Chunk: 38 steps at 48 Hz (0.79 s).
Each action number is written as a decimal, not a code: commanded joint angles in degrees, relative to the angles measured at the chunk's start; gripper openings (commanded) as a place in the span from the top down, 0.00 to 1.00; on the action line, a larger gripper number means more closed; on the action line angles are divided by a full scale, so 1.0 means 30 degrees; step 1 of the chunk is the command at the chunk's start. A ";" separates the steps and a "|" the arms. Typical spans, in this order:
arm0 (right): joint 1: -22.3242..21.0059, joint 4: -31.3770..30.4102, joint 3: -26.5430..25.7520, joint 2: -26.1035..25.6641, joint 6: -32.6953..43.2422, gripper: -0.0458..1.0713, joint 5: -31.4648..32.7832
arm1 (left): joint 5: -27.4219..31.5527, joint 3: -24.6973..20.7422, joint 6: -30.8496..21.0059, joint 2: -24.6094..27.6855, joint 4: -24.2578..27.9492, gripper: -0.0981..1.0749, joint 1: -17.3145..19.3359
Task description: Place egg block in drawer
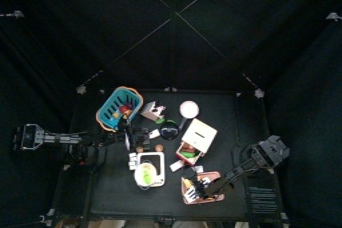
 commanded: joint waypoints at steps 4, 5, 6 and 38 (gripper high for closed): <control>-0.0996 -0.0732 -0.0234 -0.2783 -0.0410 0.42 0.0264 | -0.0059 -0.0264 0.0000 -0.0059 0.0029 0.15 0.0059; -0.1143 -0.0791 -0.0205 -0.3047 -0.0410 0.42 0.0322 | -0.0088 -0.0264 0.0000 -0.0059 0.0029 0.15 0.0059; -0.1289 -0.0879 -0.0146 -0.3281 -0.0439 0.42 0.0381 | -0.0088 -0.0264 0.0000 -0.0059 0.0059 0.15 0.0059; -0.5918 -0.2344 0.2842 -0.5127 -0.3135 0.37 0.0645 | -0.0059 -0.0146 0.0029 -0.0059 0.0059 0.15 0.0059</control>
